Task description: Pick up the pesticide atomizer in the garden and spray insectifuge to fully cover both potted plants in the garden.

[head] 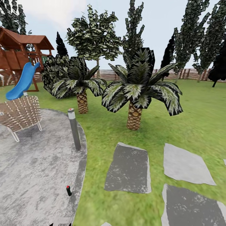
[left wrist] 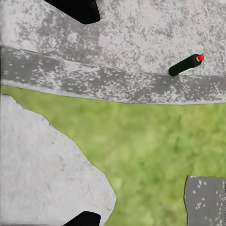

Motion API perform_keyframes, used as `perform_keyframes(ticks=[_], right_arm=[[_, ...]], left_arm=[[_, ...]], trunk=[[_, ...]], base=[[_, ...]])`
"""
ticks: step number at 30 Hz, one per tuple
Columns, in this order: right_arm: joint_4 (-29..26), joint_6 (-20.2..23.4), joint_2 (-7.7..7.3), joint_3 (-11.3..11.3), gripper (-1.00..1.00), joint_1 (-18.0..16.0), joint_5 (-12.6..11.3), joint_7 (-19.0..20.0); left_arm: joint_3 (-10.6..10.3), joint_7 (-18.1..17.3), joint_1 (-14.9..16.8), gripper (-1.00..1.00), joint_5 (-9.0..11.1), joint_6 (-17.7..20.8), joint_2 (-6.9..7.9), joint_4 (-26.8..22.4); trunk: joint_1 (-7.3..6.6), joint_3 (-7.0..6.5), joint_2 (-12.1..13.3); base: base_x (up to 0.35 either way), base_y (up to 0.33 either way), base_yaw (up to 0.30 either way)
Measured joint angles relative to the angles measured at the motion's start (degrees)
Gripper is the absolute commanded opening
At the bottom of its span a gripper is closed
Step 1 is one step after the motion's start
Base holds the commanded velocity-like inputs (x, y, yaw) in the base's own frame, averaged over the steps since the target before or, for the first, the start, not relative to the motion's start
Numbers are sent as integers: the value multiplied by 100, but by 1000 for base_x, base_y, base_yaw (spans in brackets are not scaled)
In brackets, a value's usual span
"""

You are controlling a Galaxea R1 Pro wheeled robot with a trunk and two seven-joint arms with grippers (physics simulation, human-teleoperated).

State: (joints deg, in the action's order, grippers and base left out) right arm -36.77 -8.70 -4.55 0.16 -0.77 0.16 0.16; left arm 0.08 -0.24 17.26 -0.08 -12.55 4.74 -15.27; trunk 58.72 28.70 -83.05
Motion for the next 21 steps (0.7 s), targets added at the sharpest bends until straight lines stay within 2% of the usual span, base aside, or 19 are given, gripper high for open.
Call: perform_keyframes(ticks=[12,21], right_arm=[[0,0,0,0,100,0,0,-8],[1,0,0,0,100,0,0,-8]], left_arm=[[0,0,-7,100,6,-7,1,0],[0,0,-7,100,1,-6,1,0]], trunk=[[0,0,0],[-1,0,0]], base=[[93,-251,278],[92,-153,278]])
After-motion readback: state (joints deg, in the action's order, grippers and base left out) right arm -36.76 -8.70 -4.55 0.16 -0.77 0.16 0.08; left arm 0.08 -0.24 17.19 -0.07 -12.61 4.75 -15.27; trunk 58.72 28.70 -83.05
